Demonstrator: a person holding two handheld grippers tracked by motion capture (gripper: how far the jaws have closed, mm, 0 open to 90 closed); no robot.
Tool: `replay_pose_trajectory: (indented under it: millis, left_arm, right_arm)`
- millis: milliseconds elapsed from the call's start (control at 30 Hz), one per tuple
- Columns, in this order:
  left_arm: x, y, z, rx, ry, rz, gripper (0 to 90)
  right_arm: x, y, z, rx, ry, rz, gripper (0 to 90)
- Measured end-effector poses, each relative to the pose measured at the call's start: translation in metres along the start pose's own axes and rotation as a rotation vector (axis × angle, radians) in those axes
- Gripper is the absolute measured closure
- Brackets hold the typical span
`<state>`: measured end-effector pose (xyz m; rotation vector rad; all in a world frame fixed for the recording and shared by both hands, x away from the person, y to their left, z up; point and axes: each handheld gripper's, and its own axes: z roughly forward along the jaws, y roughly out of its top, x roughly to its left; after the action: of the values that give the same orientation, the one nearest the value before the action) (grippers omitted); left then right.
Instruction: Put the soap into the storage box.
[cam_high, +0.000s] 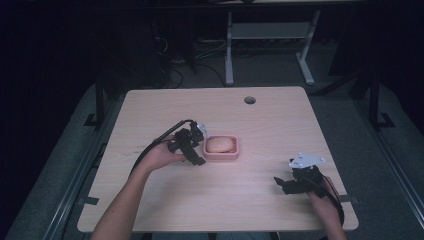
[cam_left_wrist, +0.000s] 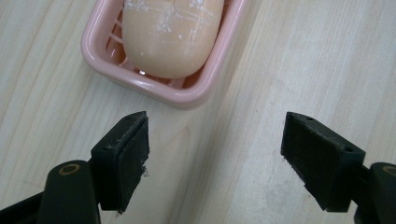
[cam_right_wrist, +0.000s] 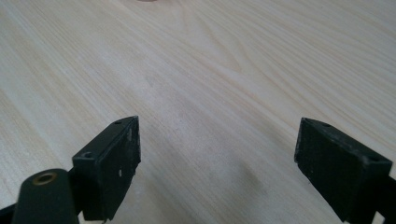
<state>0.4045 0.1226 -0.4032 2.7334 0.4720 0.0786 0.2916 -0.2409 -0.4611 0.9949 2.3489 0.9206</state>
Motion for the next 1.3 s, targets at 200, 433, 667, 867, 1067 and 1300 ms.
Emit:
replay_pose_trajectory:
  millis: [200,433,667,867,1067,1300]
  left_arm:
    - [-0.002,-0.009,-0.001,0.001,0.000,-0.010,23.0]
    - [-0.006,-0.022,-0.001,0.003,0.009,-0.027,23.2]
    - [-0.010,-0.031,-0.001,0.005,0.008,-0.038,23.1]
    - [-0.013,-0.038,-0.001,-0.010,0.014,-0.051,23.0]
    - [-0.016,-0.046,-0.001,-0.018,0.020,-0.061,23.0]
    - [-0.021,-0.056,0.000,-0.019,0.020,-0.073,22.5]
  right_arm:
    - [0.000,0.000,0.000,0.003,-0.001,0.003,13.8]
    - [0.000,-0.001,0.001,0.007,-0.003,0.005,13.8]
    - [0.002,0.000,0.001,0.013,-0.005,0.000,13.8]
    - [0.002,0.000,0.001,0.013,-0.009,0.002,13.8]
    - [0.003,0.000,0.002,0.017,-0.007,0.000,13.8]
    - [0.004,0.000,0.002,0.021,-0.007,-0.001,13.8]
